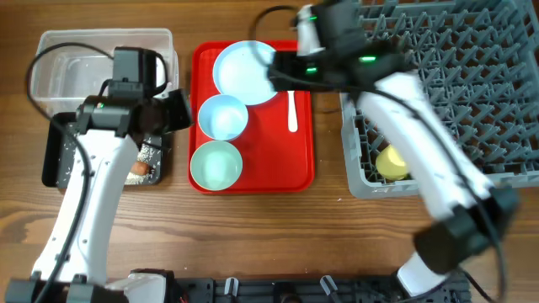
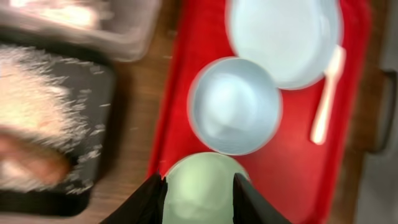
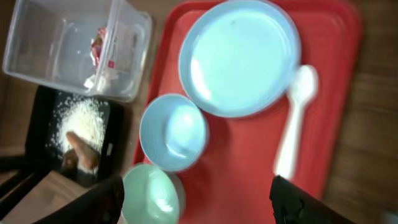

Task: Sort waste into correct bins and load items into the dishwasher rack
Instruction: 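Grasp the white bowl rim on the red tray with right gripper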

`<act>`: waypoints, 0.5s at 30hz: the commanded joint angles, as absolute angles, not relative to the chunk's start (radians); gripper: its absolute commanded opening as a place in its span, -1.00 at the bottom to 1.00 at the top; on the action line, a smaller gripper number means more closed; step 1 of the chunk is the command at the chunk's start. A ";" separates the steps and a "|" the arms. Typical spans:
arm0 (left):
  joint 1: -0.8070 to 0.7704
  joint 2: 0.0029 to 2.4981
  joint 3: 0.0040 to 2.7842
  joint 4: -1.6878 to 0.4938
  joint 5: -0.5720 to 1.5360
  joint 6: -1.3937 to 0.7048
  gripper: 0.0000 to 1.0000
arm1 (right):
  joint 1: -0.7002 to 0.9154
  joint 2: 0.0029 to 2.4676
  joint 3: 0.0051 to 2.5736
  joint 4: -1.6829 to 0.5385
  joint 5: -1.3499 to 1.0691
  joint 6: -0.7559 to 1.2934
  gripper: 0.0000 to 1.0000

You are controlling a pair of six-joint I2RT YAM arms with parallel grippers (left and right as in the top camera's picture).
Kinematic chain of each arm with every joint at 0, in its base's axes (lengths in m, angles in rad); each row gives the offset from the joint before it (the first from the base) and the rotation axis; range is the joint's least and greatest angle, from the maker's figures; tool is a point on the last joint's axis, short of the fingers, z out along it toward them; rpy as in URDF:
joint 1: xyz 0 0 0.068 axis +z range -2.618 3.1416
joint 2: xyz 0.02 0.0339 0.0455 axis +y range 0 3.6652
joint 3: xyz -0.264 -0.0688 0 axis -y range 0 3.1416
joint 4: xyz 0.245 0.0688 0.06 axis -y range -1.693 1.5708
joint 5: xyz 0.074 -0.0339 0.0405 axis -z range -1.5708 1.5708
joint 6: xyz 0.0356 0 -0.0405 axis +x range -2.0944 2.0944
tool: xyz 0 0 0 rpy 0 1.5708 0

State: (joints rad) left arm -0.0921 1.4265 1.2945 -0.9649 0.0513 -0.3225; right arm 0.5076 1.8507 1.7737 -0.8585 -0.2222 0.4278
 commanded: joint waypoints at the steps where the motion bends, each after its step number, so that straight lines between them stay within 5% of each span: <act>1: -0.085 1.366 1.313 -0.990 -0.162 -0.409 -0.15 | 0.560 1.987 1.772 -0.795 -0.172 0.551 0.51; 15: 0.135 1.356 1.313 -0.999 -0.096 -0.320 0.39 | 0.599 2.261 1.772 -0.705 -0.211 0.575 0.10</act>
